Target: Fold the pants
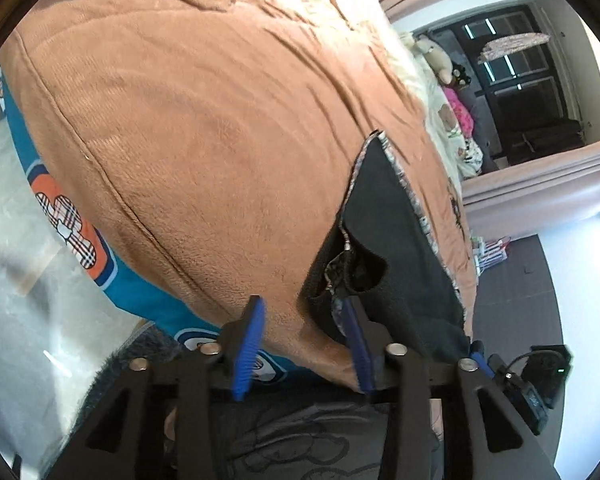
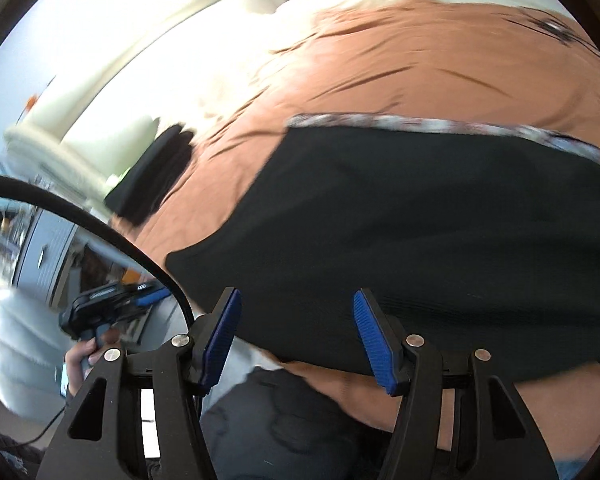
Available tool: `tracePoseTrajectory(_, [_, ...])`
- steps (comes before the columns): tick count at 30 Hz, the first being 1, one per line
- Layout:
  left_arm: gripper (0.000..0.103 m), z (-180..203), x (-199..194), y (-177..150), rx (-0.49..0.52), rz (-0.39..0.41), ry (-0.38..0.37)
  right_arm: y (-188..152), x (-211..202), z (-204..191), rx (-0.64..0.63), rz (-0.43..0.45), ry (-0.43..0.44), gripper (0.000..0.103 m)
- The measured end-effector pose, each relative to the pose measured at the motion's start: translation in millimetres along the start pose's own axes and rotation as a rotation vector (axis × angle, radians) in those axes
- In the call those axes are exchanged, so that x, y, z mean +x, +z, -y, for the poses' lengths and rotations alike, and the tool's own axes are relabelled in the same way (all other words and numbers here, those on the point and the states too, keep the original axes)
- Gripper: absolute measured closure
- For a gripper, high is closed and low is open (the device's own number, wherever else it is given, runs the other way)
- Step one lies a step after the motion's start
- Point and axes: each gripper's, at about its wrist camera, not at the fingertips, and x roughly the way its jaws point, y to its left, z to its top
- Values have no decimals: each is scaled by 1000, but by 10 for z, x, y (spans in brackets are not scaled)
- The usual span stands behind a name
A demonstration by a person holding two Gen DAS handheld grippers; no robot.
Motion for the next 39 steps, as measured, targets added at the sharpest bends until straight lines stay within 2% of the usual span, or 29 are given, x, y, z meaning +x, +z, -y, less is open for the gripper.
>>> tracePoseTrajectory(10, [59,85,145,-68,-12,-47,-102,-277,-474,764,191,86,-76,41])
tracePoseTrajectory(12, [54,116,171,-77,-20,-51,-129,-350,-522,861,227,94,-84,41])
tracePoseTrajectory(14, [43,154,147,-90,-13,-39,-155,-448,-618,944,261,104,-97,41])
tracePoseTrajectory(16, [41,225,151,-87,3,-29,-148,-497,-671,1023,289,111,-103,41])
tracePoseTrajectory(19, [41,268,227,-64,10,-30,-99,-561,-758,1124,323,125,-112,41])
tracePoseTrajectory(21, [56,257,303,-53,8,-23,-68,-617,-839,1225,345,137,-121,41])
tracePoseTrajectory(22, [81,238,344,-49,2,-33,-54,-641,-857,1269,357,140,-128,41])
tracePoseTrajectory(23, [97,211,404,-49,-6,-54,-30,-672,-873,1319,370,141,-133,41])
tracePoseTrajectory(26, [97,110,479,-61,-25,-61,21,-729,-899,1410,400,140,-136,41])
tracePoseTrajectory(29, [97,46,469,-72,-50,-71,13,-768,-896,1456,411,130,-129,41])
tracePoseTrajectory(30, [96,44,442,-77,-54,-70,9,-773,-893,1463,417,127,-126,41])
tracePoseTrajectory(31, [90,53,417,-84,-51,-70,9,-776,-893,1472,422,126,-120,41])
tracePoseTrajectory(32, [78,67,382,-93,-43,-68,6,-773,-892,1483,426,126,-112,41])
tracePoseTrajectory(33, [70,74,334,-108,-39,-60,-5,-761,-886,1494,428,127,-101,41])
tracePoseTrajectory(34, [56,75,284,-126,-39,-49,-24,-747,-874,1511,428,128,-91,41])
tracePoseTrajectory(35, [52,88,254,-139,-39,-40,-33,-752,-864,1509,427,129,-78,41])
tracePoseTrajectory(39, [52,64,258,-143,-54,-38,-58,-763,-848,1531,426,129,-44,37])
